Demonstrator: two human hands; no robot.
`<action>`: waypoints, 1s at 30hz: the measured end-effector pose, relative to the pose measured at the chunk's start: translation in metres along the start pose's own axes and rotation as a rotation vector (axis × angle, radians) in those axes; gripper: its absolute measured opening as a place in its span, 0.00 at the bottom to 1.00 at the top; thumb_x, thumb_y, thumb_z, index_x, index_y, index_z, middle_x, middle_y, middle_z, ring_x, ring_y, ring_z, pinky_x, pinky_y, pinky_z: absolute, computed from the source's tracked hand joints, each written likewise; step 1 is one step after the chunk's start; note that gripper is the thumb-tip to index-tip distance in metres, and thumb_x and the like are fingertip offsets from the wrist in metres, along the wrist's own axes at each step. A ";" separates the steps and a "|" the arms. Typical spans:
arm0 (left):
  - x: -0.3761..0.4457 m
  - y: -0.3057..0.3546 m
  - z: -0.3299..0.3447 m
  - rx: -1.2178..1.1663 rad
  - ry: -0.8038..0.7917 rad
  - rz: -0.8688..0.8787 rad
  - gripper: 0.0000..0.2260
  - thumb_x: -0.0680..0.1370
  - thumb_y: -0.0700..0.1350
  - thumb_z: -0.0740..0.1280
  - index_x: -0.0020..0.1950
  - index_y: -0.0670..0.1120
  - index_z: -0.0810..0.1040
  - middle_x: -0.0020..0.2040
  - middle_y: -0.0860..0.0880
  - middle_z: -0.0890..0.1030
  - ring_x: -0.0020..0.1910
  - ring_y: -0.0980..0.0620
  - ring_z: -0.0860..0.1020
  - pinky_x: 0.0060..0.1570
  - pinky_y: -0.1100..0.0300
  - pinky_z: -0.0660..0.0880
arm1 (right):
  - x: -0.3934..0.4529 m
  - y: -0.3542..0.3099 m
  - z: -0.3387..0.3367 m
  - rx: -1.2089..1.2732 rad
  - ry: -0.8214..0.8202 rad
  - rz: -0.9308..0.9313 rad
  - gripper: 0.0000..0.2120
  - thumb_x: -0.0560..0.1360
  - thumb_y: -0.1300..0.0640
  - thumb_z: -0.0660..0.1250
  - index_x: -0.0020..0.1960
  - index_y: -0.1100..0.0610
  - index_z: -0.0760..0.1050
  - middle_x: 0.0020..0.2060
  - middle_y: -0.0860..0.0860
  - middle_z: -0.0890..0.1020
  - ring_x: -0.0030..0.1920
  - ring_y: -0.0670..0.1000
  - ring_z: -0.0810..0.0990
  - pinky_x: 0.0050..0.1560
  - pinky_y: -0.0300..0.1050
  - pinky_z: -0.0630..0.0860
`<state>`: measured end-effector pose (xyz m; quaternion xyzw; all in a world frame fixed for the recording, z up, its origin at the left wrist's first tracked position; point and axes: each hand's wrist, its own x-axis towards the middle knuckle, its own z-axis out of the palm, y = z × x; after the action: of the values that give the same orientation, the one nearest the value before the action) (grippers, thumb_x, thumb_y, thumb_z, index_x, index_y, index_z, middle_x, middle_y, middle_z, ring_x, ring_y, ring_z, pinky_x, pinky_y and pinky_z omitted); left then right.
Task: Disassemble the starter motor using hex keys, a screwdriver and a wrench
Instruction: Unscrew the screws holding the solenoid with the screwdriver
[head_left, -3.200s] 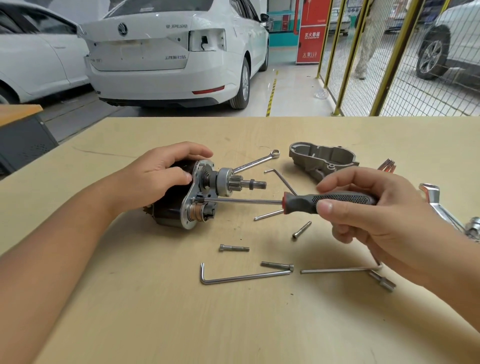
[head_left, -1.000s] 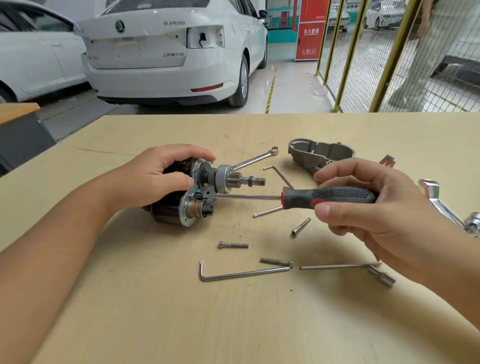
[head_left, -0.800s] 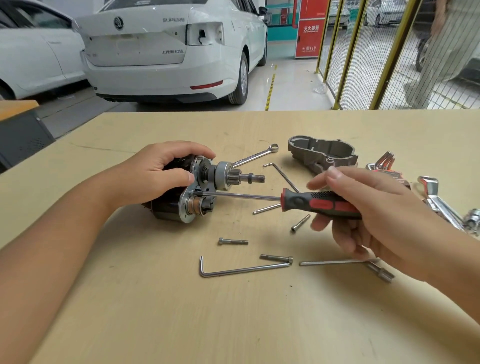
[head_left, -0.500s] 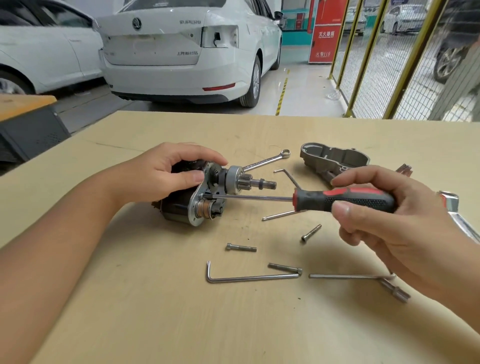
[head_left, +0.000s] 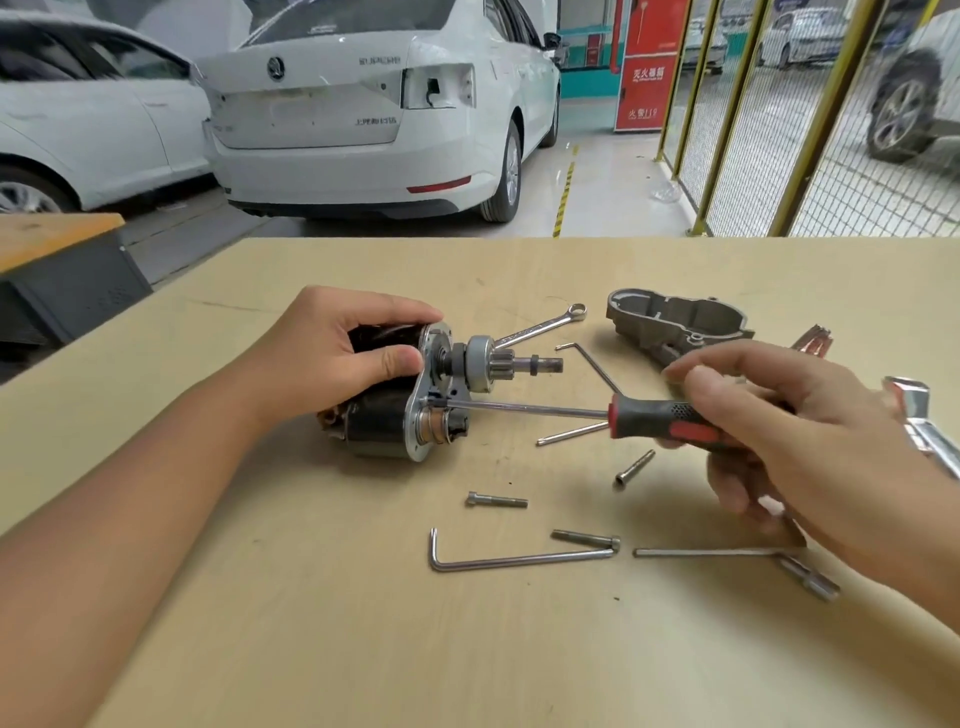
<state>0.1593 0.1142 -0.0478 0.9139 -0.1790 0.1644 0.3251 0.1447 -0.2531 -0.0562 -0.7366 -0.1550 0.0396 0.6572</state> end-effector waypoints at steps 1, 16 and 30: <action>0.000 0.000 0.000 0.000 0.007 -0.002 0.17 0.75 0.43 0.77 0.62 0.56 0.83 0.60 0.60 0.85 0.62 0.63 0.82 0.67 0.66 0.74 | 0.002 0.000 0.000 -0.012 0.012 0.044 0.23 0.68 0.34 0.73 0.53 0.50 0.82 0.36 0.59 0.84 0.22 0.56 0.72 0.24 0.42 0.68; 0.000 0.006 -0.002 -0.006 -0.114 -0.020 0.20 0.70 0.65 0.74 0.62 0.70 0.80 0.62 0.68 0.82 0.64 0.64 0.79 0.64 0.68 0.72 | 0.008 0.006 -0.002 0.106 0.008 0.033 0.19 0.67 0.40 0.74 0.47 0.55 0.83 0.35 0.61 0.83 0.23 0.55 0.71 0.22 0.42 0.68; 0.003 -0.001 0.003 0.004 -0.036 -0.025 0.14 0.77 0.62 0.66 0.62 0.68 0.80 0.62 0.70 0.81 0.65 0.66 0.78 0.66 0.64 0.71 | 0.003 0.006 -0.002 0.030 -0.063 -0.091 0.18 0.66 0.47 0.81 0.51 0.53 0.83 0.35 0.59 0.82 0.24 0.52 0.67 0.26 0.40 0.64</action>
<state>0.1631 0.1116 -0.0493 0.9194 -0.1731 0.1444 0.3222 0.1493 -0.2544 -0.0611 -0.7173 -0.2084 0.0351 0.6640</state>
